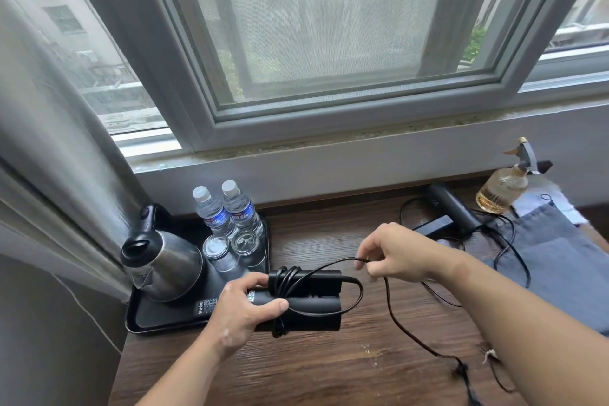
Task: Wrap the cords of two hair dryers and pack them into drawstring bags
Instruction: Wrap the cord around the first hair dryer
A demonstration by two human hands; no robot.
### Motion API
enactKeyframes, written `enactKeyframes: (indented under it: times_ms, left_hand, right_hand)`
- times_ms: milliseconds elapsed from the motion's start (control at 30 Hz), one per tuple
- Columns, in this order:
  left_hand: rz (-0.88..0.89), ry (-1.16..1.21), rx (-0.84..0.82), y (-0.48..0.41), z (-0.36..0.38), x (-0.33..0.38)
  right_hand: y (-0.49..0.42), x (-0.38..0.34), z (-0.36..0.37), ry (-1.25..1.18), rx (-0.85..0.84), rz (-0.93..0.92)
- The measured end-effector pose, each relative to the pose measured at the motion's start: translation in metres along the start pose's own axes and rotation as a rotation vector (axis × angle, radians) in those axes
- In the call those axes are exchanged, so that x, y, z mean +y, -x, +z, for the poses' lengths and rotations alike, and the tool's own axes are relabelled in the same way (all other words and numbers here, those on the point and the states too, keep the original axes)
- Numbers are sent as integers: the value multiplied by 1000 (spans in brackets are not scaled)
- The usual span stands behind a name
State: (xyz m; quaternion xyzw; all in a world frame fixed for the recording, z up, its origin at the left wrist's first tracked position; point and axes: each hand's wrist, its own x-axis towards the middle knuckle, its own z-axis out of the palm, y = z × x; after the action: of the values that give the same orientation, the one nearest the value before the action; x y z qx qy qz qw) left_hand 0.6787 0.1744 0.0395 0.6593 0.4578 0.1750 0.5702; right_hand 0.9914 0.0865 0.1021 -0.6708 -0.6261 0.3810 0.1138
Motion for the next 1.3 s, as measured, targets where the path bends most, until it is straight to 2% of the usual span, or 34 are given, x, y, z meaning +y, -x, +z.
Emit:
enactKeyframes:
  times_ms: [567, 767, 933, 1100, 1300]
  left_hand:
    - [89, 51, -178, 10, -15, -14]
    - [67, 143, -217, 9, -24, -21]
    - [37, 206, -234, 8, -24, -20]
    - [-9, 367, -242, 14, -19, -10]
    - [-69, 468, -170, 9, -13, -15]
  right_hand:
    - [-8, 45, -3, -305, 195, -54]
    - [-8, 59, -1, -436, 215, -53]
    - [-12, 68, 6, -418, 214, -10]
    - [-15, 83, 9, -376, 283, 67]
    - [-19, 90, 28, -252, 340, 187]
